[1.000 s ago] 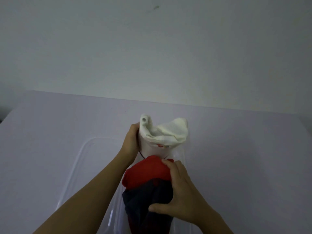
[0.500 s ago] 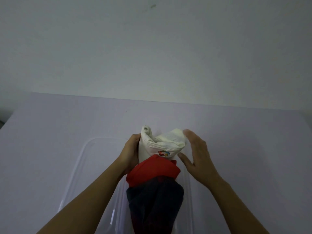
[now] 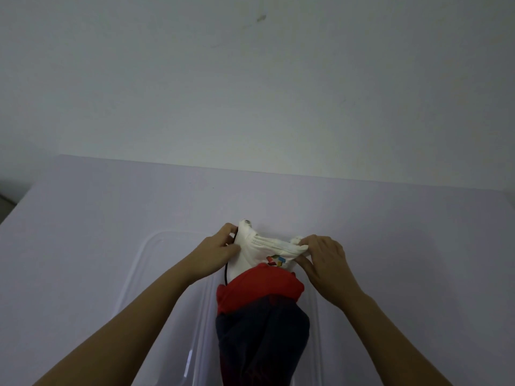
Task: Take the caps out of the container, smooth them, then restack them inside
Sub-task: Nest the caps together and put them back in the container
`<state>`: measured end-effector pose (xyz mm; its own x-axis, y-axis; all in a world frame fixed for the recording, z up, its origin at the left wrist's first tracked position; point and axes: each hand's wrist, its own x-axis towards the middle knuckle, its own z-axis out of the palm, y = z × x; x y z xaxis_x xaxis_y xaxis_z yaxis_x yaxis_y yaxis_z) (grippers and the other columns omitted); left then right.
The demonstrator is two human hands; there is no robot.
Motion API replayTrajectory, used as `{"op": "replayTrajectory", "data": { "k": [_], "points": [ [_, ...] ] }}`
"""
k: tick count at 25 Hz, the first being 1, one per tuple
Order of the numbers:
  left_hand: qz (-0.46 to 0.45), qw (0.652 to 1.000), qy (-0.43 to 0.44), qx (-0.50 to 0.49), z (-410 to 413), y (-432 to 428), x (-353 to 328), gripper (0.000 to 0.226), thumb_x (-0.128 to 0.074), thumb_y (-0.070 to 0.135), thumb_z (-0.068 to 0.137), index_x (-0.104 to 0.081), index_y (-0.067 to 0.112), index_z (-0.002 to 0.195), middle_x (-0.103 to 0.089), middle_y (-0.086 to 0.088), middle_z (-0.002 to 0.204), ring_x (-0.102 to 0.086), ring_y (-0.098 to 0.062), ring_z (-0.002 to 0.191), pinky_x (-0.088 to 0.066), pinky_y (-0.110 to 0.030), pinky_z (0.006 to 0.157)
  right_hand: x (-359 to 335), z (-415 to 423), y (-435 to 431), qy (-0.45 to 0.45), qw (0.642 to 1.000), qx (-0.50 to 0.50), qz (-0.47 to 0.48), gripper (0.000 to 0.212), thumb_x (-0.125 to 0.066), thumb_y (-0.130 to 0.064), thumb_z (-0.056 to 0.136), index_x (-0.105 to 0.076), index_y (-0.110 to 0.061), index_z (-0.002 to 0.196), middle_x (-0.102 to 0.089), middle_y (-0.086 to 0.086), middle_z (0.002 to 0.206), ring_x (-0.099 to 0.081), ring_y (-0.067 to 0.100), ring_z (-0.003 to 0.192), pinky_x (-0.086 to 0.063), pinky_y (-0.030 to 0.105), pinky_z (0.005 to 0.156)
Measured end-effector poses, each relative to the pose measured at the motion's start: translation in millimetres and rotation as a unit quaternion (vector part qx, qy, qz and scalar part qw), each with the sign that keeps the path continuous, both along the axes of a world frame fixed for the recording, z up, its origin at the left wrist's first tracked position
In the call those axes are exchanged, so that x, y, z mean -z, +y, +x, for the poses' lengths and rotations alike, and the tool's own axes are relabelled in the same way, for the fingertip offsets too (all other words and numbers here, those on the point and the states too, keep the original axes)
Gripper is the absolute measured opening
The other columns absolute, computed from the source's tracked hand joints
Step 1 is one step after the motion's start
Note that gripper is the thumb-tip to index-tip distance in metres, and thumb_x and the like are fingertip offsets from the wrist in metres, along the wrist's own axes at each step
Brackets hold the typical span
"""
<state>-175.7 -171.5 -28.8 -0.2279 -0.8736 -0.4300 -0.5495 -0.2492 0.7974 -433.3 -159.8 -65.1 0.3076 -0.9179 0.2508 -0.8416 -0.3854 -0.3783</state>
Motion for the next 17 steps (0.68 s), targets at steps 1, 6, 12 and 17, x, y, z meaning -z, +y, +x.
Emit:
{"op": "replayTrajectory", "data": {
  "k": [1,6,12,17],
  "points": [
    [-0.011,1.0,-0.015,0.013,-1.4,0.7,-0.4,0.039,-0.044,0.018,0.09,-0.037,0.035,0.124,-0.058,-0.006,0.12,-0.061,-0.02,0.094,-0.051,-0.041,0.091,-0.1,0.7,-0.5,0.003,1.0,0.005,-0.004,0.042,-0.016,-0.058,0.094,-0.044,-0.028,0.1,-0.062,-0.006,0.096,-0.042,0.006,0.091,-0.027,0.025,0.081],
    [-0.092,0.987,-0.043,0.127,-2.8,-5.7,1.8,0.069,-0.053,0.009,0.084,-0.022,0.036,0.139,-0.052,0.006,0.121,-0.053,-0.002,0.063,-0.043,-0.017,0.063,4.8,-0.8,-7.0,0.02,1.0,-0.002,-0.002,0.048,-0.02,-0.06,0.092,-0.051,-0.024,0.101,-0.062,-0.007,0.098,-0.041,0.007,0.092,-0.025,0.025,0.083],
    [-0.154,0.958,-0.168,0.175,9.4,-13.6,12.8,0.038,-0.05,0.04,0.082,-0.06,0.013,0.107,-0.041,0.005,0.112,-0.055,-0.016,0.091,-0.046,-0.028,0.081,7.1,4.5,-12.7,0.082,0.996,-0.024,-0.021,0.031,-0.039,-0.048,0.087,-0.057,-0.023,0.089,-0.064,-0.009,0.083,-0.053,0.012,0.086,-0.027,0.03,0.087],
    [-0.165,0.918,-0.276,0.232,3.1,-18.9,16.0,0.053,-0.039,0.043,0.082,-0.045,0.024,0.132,-0.061,-0.004,0.114,-0.055,-0.022,0.106,-0.046,-0.036,0.088,6.4,2.6,-18.1,0.172,0.982,-0.041,0.059,0.044,-0.035,-0.056,0.086,-0.061,-0.024,0.103,-0.066,-0.004,0.095,-0.055,0.016,0.109,-0.01,0.04,0.105]
  ]
}}
